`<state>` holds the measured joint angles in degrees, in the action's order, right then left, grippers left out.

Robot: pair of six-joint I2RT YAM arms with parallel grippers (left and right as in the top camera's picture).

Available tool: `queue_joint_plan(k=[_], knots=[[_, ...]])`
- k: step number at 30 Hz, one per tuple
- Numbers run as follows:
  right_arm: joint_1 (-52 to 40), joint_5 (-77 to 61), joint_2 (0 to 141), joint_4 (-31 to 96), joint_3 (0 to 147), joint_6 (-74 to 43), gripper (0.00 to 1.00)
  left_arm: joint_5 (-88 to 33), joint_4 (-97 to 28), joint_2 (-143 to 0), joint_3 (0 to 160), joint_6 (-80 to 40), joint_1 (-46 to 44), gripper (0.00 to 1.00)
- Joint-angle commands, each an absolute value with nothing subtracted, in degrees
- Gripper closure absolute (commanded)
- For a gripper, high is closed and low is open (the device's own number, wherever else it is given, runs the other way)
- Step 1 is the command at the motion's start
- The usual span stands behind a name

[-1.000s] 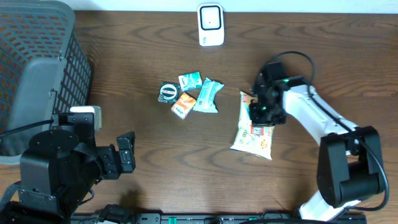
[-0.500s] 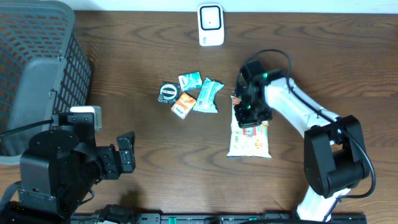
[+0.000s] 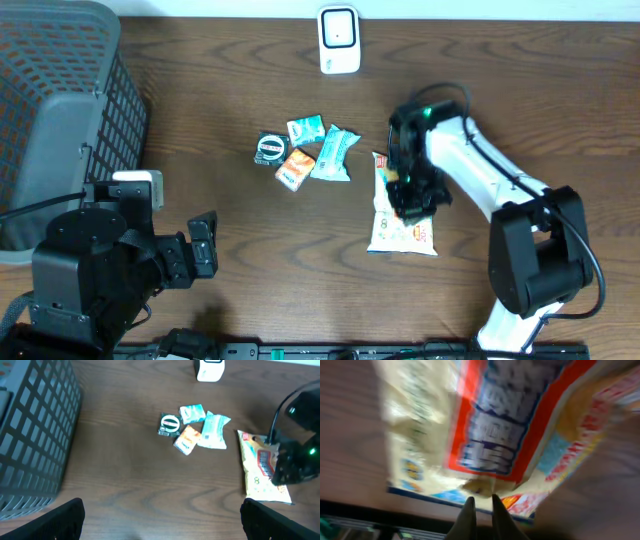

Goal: Scan the item barcode

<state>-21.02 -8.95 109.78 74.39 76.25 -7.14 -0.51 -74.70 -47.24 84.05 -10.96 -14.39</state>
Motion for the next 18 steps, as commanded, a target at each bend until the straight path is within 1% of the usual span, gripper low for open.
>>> queue_joint_plan(k=[1,2,7,12,15,18], knots=[[-21.54,-8.25,109.69,71.55,70.74,-9.41,0.97,-0.43,-74.81,-47.46,84.58,-11.68,-14.2,0.02],[-21.52,-8.25,109.69,70.74,69.58,-10.33,0.99,-0.43,-74.81,-47.46,84.58,-11.68,-14.2,0.02],[-20.91,-8.01,109.67,70.08,70.37,-10.68,0.99,-0.43,-74.81,-47.46,84.58,-11.68,-14.2,0.02],[-18.9,-8.01,109.67,73.91,78.15,-10.66,0.99,-0.43,-74.81,-47.46,84.58,-11.68,-14.2,0.02],[-17.93,-7.99,109.67,74.32,83.05,-10.66,0.98,-0.4,-74.81,-47.46,84.58,-11.68,-14.2,0.02],[-17.54,-7.79,109.67,71.72,85.34,-10.66,0.94,-0.43,-74.81,-47.46,84.58,-11.66,-14.2,0.02]])
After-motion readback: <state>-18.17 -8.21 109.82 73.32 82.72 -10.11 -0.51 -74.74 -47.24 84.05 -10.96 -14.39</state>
